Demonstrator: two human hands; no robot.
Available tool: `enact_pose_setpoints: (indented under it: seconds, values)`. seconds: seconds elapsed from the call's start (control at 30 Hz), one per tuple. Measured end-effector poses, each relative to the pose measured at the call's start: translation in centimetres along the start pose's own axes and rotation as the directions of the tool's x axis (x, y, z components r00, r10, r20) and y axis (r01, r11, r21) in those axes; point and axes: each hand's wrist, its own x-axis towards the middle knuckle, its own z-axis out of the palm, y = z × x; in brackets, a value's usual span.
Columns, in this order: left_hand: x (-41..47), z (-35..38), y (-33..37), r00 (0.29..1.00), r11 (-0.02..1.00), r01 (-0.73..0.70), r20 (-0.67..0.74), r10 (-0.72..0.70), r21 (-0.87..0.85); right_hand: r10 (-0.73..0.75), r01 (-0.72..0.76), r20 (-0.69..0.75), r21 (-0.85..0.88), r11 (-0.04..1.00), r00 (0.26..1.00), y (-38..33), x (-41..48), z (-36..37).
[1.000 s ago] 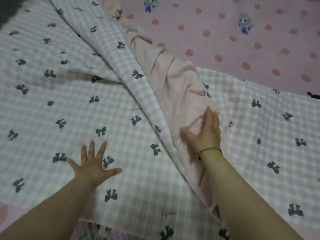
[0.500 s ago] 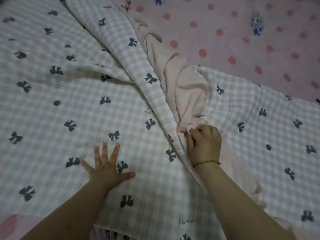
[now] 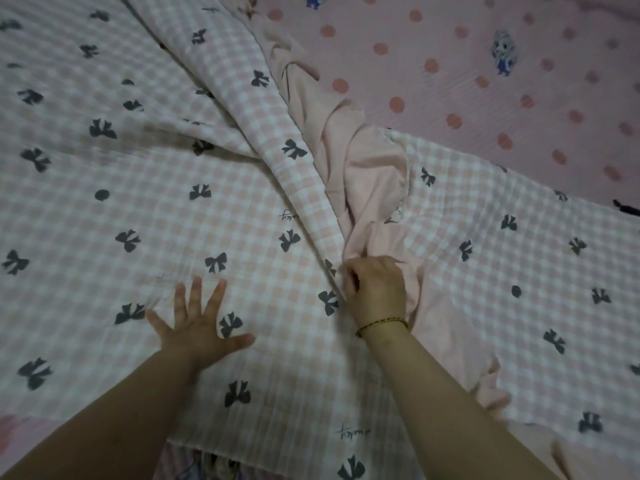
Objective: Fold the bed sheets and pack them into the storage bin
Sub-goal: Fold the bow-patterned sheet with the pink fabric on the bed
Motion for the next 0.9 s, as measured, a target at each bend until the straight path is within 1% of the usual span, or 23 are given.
enact_pose_setpoints:
  seconds: [0.03, 0.07, 0.1, 0.13, 0.17, 0.2, 0.23, 0.3, 0.33, 0.37, 0.43, 0.5, 0.53, 0.57, 0.6, 0.67, 0.7, 0.73, 0.77, 0.8, 0.83, 0.87, 0.9]
  values:
    - [0.1, 0.0, 0.0, 1.0, 1.0, 0.002, 0.002, -0.002, 0.002, 0.006, -0.007, -0.117, -0.011, 1.0, 0.993, 0.3, 0.1, 0.4]
    - [0.1, 0.0, 0.0, 1.0, 1.0, 0.004, 0.003, -0.004, 0.002, 0.044, -0.05, -0.201, -0.026, 0.998, 0.979, 0.6, 0.2, 0.5]
    - [0.1, -0.1, 0.0, 1.0, 1.0, 0.005, 0.007, -0.005, 0.001, 0.102, -0.113, -0.207, -0.046, 0.993, 0.973, 0.9, 0.3, 0.6]
    - [0.1, -0.1, 0.1, 1.0, 1.0, 0.004, 0.01, -0.004, 0.001, 0.198, -0.204, -0.144, -0.028, 0.979, 0.969, 1.1, 0.5, 0.5]
    - [0.1, -0.1, 0.1, 1.0, 1.0, 0.004, 0.013, -0.004, 0.001, 0.297, -0.297, -0.026, -0.002, 0.955, 0.954, 1.2, 0.7, 0.2]
    - [0.2, -0.1, 0.1, 1.0, 1.0, 0.004, 0.014, -0.004, 0.002, 0.356, -0.358, 0.056, 0.034, 0.933, 0.933, 1.5, 0.9, 0.1]
    - [0.2, -0.1, 0.1, 1.0, 1.0, 0.001, 0.013, -0.001, 0.003, 0.376, -0.381, 0.072, 0.067, 0.922, 0.924, 1.8, 1.1, 0.2]
    - [0.4, -0.1, 0.2, 1.0, 1.0, -0.002, 0.011, 0.002, 0.003, 0.312, -0.313, 0.022, 0.082, 0.946, 0.95, 1.7, 1.6, 0.1]
    - [0.4, -0.1, 0.2, 1.0, 1.0, -0.002, 0.01, 0.002, 0.0, 0.255, -0.254, -0.027, 0.045, 0.966, 0.966, 1.5, 1.6, 0.1]
    - [0.3, -0.2, 0.2, 1.0, 1.0, -0.003, 0.011, 0.003, -0.002, 0.168, -0.166, -0.115, 0.023, 0.986, 0.979, 1.4, 1.7, 0.0]
    - [0.1, -0.1, 0.1, 1.0, 1.0, -0.006, 0.008, 0.007, -0.012, -0.001, -0.003, -0.269, -0.016, 1.0, 0.963, 1.5, 1.3, 0.1]
    - [0.0, -0.1, 0.0, 1.0, 1.0, -0.016, -0.004, 0.016, -0.02, -0.163, 0.156, -0.291, -0.047, 0.987, 0.943, 1.3, 0.5, 0.8]
    - [-0.2, -0.1, -0.1, 1.0, 1.0, -0.021, -0.009, 0.021, -0.018, -0.156, 0.156, -0.245, -0.02, 0.988, 0.957, 1.1, 0.2, 1.3]
    - [-0.3, -0.2, -0.1, 1.0, 1.0, -0.024, -0.009, 0.024, -0.018, -0.1, 0.107, -0.154, 0.034, 0.994, 0.983, 0.8, 0.2, 1.7]
    - [-0.3, -0.2, -0.1, 1.0, 0.999, -0.028, -0.009, 0.028, -0.015, -0.01, 0.015, -0.095, 0.055, 0.998, 0.995, 0.6, 0.3, 2.1]
    - [-0.4, -0.1, -0.2, 0.999, 0.999, -0.038, -0.01, 0.038, -0.02, 0.104, -0.105, -0.042, -0.018, 0.994, 0.994, 0.1, 0.6, 2.2]
    - [-0.4, -0.1, -0.3, 0.999, 0.999, -0.042, -0.015, 0.042, -0.021, 0.178, -0.178, 0.029, -0.021, 0.984, 0.984, 0.0, 0.8, 2.3]
    - [-0.3, -0.1, -0.3, 0.999, 0.999, -0.046, -0.019, 0.045, -0.018, 0.286, -0.288, 0.107, 0.0, 0.958, 0.952, -0.3, 1.2, 2.0]
    - [-0.2, -0.1, -0.4, 0.999, 0.999, -0.049, -0.022, 0.049, -0.015, 0.393, -0.409, 0.191, 0.047, 0.911, 0.899, -0.5, 1.6, 1.9]
    - [-0.1, 0.0, -0.4, 0.998, 0.999, -0.051, -0.025, 0.05, -0.012, 0.474, -0.51, 0.249, 0.102, 0.854, 0.844, -0.4, 1.9, 1.8]
    - [0.0, 0.1, -0.4, 0.998, 0.999, -0.051, -0.029, 0.051, -0.013, 0.531, -0.581, 0.269, 0.161, 0.798, 0.804, -0.4, 2.2, 1.8]
    - [0.2, 0.1, -0.5, 0.998, 0.999, -0.051, -0.035, 0.05, -0.018, 0.556, -0.612, 0.277, 0.189, 0.768, 0.784, -0.3, 2.4, 1.8]
    - [0.3, 0.2, -0.5, 0.998, 0.998, -0.05, -0.04, 0.049, -0.023, 0.538, -0.589, 0.273, 0.163, 0.791, 0.798, -0.5, 2.4, 1.5]
